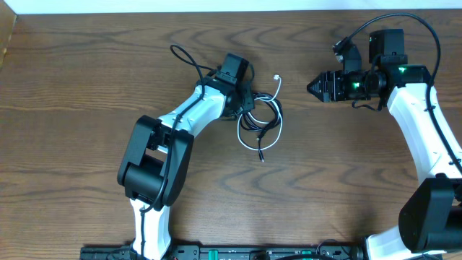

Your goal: Untangle cables

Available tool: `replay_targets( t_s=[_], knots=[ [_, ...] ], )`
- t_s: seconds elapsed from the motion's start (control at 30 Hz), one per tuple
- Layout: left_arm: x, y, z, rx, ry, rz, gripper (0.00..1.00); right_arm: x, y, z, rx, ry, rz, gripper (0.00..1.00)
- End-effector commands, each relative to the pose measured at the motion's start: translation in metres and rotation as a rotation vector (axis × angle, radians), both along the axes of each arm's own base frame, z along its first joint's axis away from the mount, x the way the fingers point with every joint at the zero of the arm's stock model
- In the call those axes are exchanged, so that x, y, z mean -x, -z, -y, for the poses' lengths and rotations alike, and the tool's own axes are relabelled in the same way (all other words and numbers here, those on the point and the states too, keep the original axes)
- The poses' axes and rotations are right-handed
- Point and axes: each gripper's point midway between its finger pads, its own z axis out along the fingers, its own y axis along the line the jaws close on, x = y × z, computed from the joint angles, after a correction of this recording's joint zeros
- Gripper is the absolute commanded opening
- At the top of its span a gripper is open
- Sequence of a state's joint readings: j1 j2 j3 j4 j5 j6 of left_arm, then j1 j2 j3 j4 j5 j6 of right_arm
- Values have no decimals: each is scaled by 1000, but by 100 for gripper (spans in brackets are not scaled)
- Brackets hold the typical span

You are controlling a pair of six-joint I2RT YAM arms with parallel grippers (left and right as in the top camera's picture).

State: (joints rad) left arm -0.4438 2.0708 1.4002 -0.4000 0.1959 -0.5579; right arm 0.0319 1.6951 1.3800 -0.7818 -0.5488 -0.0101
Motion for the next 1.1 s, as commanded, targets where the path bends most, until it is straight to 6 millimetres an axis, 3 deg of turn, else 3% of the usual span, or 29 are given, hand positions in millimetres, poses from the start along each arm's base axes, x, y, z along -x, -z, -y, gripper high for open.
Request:
replay_targets(
  t_s=[0.0,0.17,0.2,0.33,0.5,0.73,0.8,1.07],
  knots=[
    [-1,14,-6,-47,-19,-10,22,-1,-2,-1,-6,4,-1,66],
    [2,28,-9,-58,-47,-42,19,0,-2,-2,-6,2,-3,67],
    [1,29,-9,-56,-56,-45,8,0,-2,-2,-6,2,-3,68],
    [-4,19,-6,-38,-55,-16,7,0,-2,-2,-6,1,-5,69],
    [-9,-23,2,17,-11,63,7,0,-2,-6,-7,-7,2,70],
    [5,-118,32,226,138,184,7,-3,-7,-26,-9,-57,47,71],
    [13,-136,41,279,213,207,8,-6,-10,-32,-9,-77,76,72],
    [37,-163,55,454,347,170,8,-4,-19,-66,25,-285,234,73]
  ],
)
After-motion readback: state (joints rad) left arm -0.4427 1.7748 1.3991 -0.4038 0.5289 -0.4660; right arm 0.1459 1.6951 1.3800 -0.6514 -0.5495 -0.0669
